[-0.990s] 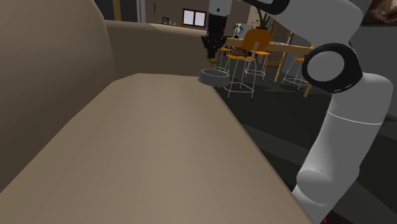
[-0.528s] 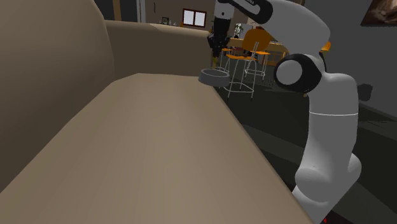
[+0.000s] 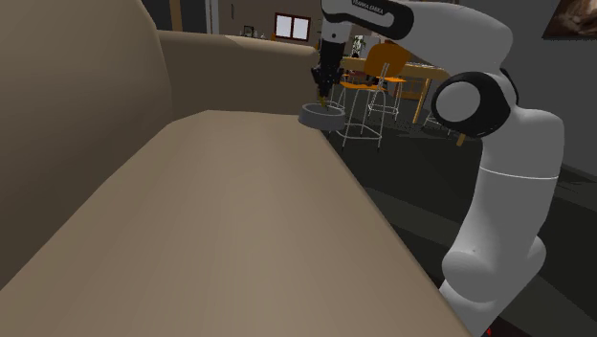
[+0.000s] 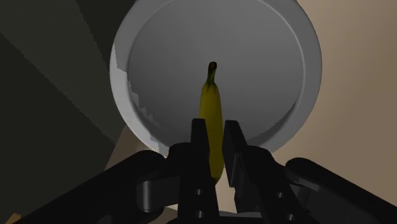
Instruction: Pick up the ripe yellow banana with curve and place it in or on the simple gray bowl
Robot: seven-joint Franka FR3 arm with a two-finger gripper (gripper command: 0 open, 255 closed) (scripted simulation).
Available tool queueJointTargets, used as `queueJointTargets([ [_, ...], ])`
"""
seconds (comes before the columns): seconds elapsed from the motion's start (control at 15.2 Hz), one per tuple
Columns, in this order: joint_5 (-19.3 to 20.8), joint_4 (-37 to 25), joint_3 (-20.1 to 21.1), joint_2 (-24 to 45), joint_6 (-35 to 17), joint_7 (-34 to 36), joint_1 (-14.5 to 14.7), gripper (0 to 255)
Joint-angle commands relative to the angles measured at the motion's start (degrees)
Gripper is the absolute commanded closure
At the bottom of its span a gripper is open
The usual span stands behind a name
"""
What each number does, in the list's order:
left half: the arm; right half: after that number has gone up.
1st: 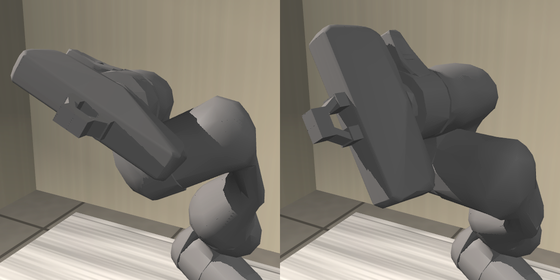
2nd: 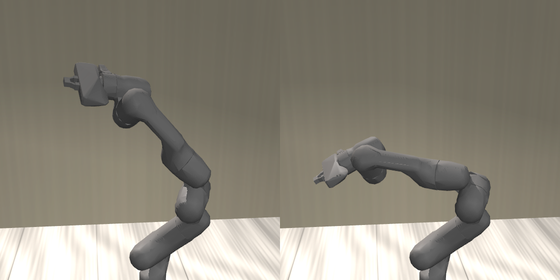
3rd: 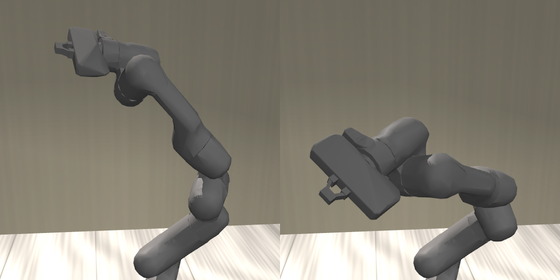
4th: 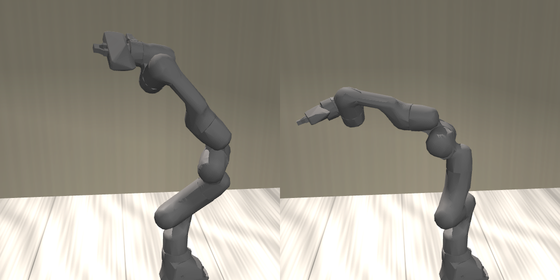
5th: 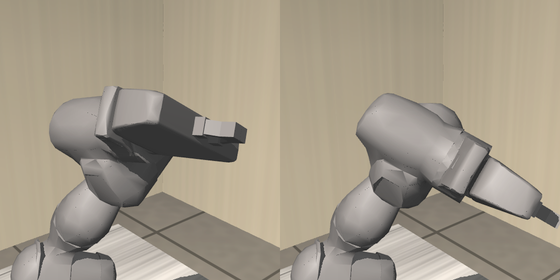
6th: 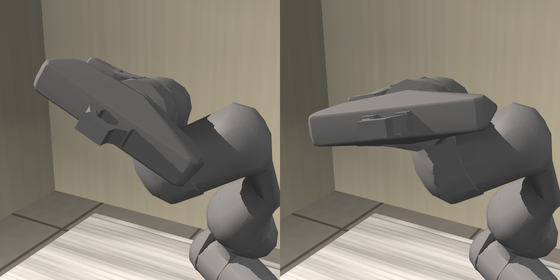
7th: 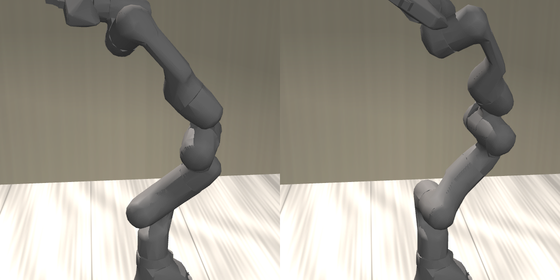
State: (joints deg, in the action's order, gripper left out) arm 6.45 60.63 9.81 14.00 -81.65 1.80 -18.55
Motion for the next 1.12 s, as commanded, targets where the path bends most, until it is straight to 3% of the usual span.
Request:
queueJointTargets([
  [0.0, -0.4, 4.6, 0.0, -1.9, -2.7, 0.1, -0.3, 255],
  [0.26, -0.9, 11.0, -0.1, -4.2, -6.9, 0.2, -0.8, 255],
  [0.79, -0.9, 11.0, -0.1, -4.2, -6.9, 0.2, -0.7, 255],
  [0.86, -0.9, 11.0, -0.1, -4.2, -6.9, 0.2, -0.7, 0],
  [1.06, -0.9, 11.0, -0.1, -4.2, -6.9, 0.2, -0.7, 0],
])
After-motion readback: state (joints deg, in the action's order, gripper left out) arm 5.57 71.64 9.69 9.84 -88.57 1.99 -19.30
